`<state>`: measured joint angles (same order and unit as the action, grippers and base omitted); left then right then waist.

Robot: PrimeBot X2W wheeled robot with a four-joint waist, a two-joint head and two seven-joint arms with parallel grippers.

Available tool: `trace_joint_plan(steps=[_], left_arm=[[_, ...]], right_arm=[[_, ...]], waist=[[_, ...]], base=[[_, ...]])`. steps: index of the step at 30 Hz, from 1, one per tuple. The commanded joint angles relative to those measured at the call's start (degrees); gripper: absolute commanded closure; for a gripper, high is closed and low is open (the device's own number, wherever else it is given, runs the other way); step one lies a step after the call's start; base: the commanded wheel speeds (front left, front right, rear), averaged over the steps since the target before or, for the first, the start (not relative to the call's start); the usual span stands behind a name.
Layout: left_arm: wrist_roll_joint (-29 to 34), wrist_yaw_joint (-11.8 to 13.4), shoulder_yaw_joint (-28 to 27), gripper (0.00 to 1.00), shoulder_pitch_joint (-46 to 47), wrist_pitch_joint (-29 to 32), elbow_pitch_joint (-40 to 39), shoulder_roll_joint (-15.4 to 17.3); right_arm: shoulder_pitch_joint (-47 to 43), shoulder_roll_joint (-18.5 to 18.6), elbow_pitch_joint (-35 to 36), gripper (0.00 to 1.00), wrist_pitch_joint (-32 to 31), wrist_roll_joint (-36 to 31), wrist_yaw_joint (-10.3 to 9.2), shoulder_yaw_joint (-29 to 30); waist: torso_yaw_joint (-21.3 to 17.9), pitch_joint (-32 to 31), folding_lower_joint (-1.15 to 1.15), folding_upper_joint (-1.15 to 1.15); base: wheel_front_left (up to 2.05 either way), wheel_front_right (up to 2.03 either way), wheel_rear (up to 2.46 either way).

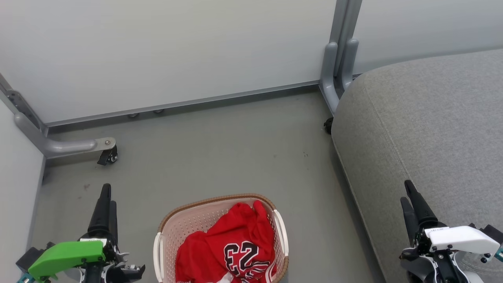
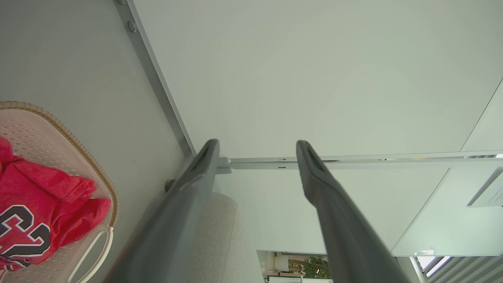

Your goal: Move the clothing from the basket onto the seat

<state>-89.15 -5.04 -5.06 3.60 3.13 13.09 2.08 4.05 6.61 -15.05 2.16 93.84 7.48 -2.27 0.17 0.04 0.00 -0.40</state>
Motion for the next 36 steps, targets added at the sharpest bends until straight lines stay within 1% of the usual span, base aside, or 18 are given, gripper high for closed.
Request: trace_joint_plan(steps=[1, 8, 21, 25, 36], left_arm=[[1.5, -0.5, 0.2, 0.00, 0.6, -0.6, -1.3, 0.3], [8.1, -0.5, 0.5, 0.00, 0.4, -2.4, -2.5, 0.3], [22.1, 2.8, 1.8, 0.00, 0.5, -5.3, -5.9, 0.5], [26.7, 3.7, 2.6, 0.00, 0.5, -6.1, -6.8, 0.5], [40.4, 6.0, 5.2, 0.00, 0.4, -8.3, -7.6, 0.6]], right_arm=[[0.2, 0.3, 1.4, 0.00, 0.5, -2.2, 0.00, 0.0], [-0.3, -0.1, 3.1, 0.00, 1.7, -9.4, 0.00, 0.4], [-0.1, -0.7, 6.0, 0.00, 3.8, -25.0, 0.01, 0.9], [-0.3, -0.9, 7.0, 0.00, 4.4, -29.1, 0.01, 0.8], [-0.7, -1.4, 9.2, 0.00, 5.9, -42.9, 0.01, 0.3]], waist=[[0.0, 0.0, 0.00, 0.04], [0.1, 0.0, 0.00, 0.06], [0.3, 0.2, 0.00, 0.10], [0.3, 0.2, 0.00, 0.12], [0.5, 0.2, 0.00, 0.15]], base=[[0.00, 0.00, 0.00], [0.00, 0.00, 0.00], [0.00, 0.00, 0.00], [0.00, 0.00, 0.00], [0.00, 0.00, 0.00]])
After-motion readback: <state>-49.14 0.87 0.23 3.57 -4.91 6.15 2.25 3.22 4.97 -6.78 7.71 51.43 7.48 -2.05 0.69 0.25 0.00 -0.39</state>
